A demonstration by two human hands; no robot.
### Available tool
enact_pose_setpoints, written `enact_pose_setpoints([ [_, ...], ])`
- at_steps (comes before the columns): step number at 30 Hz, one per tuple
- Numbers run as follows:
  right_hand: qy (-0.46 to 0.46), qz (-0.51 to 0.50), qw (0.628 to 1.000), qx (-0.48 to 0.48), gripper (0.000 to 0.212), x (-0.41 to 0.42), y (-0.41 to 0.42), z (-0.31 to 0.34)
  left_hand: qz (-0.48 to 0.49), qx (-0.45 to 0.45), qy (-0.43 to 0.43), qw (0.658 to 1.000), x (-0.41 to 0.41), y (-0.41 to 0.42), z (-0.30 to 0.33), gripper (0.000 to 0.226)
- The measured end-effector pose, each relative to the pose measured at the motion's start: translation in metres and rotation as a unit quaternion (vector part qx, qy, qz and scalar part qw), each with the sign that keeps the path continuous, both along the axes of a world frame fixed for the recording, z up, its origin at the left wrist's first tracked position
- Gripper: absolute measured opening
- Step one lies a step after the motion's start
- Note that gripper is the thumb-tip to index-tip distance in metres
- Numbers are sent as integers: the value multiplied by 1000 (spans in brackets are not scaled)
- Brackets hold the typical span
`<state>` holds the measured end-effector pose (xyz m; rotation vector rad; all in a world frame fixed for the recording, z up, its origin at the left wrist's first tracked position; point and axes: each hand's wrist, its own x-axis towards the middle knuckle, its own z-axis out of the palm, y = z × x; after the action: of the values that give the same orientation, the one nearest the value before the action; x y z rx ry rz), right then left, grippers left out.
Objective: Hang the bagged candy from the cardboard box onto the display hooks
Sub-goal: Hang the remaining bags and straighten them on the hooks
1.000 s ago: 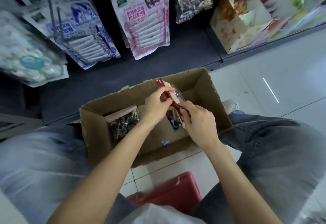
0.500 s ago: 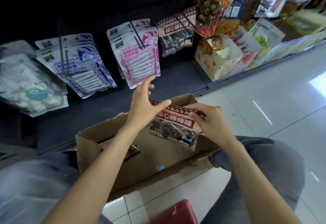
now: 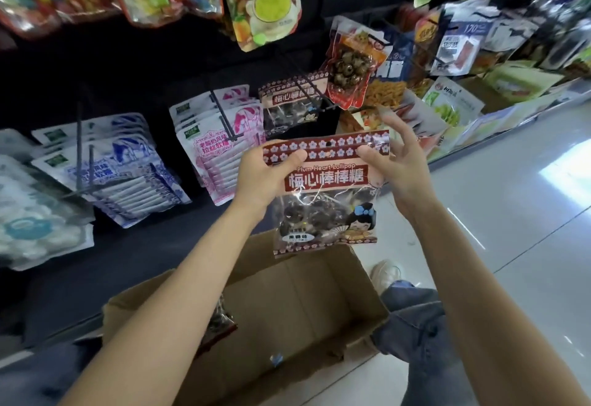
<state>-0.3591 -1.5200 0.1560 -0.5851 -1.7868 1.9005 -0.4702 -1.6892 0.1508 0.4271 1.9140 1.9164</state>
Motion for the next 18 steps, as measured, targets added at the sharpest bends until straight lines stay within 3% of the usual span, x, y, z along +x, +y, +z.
enact_pose_setpoints([
  [3, -61, -33, 996, 56, 34, -7, 10, -28, 9, 24, -62, 998, 2, 18, -8, 14],
  [9, -63, -159, 984, 55, 33, -25, 17, -72, 54, 5, -111, 992, -1, 55, -30, 12],
  [13, -84, -168, 980, 63, 11, -37, 25, -80, 93, -12, -125, 988, -15, 73, -34, 11],
  [18, -73, -146, 985, 63, 6, -56, 44, -90, 132, -39, -99, 986, -48, 90, -46, 13],
])
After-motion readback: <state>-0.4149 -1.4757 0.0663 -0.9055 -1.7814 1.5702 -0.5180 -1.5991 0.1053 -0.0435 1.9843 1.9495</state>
